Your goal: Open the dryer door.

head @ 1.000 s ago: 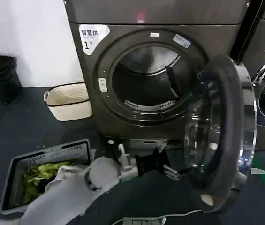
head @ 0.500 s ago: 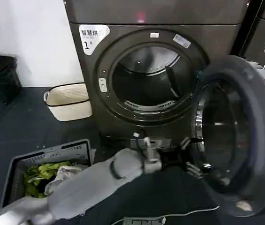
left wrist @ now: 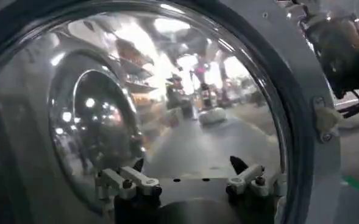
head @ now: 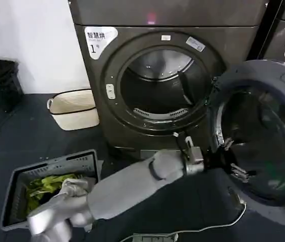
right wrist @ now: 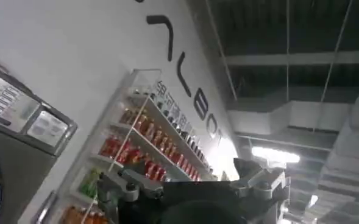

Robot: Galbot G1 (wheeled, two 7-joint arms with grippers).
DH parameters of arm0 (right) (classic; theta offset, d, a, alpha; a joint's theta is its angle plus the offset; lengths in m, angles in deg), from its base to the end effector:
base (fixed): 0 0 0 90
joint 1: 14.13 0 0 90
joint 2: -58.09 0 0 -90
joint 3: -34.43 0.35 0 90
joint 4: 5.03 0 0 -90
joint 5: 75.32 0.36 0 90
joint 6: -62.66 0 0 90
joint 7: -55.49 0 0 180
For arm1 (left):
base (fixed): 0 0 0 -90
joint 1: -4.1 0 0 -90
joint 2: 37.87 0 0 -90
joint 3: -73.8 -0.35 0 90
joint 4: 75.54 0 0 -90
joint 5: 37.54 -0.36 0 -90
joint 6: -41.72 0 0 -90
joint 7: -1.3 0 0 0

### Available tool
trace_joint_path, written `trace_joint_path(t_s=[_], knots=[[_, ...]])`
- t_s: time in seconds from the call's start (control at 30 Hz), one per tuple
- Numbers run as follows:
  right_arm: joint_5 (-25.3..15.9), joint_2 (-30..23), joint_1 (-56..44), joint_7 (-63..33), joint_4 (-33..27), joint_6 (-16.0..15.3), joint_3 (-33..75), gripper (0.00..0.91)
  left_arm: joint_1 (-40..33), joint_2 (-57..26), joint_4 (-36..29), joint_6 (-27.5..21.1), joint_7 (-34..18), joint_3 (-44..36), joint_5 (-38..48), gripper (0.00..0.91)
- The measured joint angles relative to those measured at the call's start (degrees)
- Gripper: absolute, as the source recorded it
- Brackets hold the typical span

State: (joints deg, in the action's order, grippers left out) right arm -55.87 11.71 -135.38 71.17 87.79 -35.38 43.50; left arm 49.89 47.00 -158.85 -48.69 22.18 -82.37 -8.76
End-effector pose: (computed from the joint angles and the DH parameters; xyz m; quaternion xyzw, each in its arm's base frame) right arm -0.0462 -0.4863 0.0332 0.4904 0.8065 -0.3010 0.1357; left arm 0.3961 -0.2907 -0.2000 0.6663 0.7338 0.0829 0.1036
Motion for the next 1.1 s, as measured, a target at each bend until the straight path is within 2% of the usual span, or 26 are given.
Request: trace_joint_path(t_s=[0.47, 0.6, 1.1], knots=[[0.0, 0.6, -0.8, -0.3, -1.2, -1.1, 2.5, 0.907, -1.9, 7.3, 7.5, 0.6, -1.5, 1.3, -1.6, 0.907], [0.8, 0.9, -1.2, -0.4, -0.9, -2.2, 3.5, 0.907, -1.8, 7.3, 9.3, 1.0, -2.2, 1.9, -1.9, 0.907], [0.2, 1.4, -2.1, -1.5, -0.8, -3.2, 6.1, 0.907, -2.2, 7.3, 13.1, 1.8, -2.9, 2.2, -3.0, 0.907]])
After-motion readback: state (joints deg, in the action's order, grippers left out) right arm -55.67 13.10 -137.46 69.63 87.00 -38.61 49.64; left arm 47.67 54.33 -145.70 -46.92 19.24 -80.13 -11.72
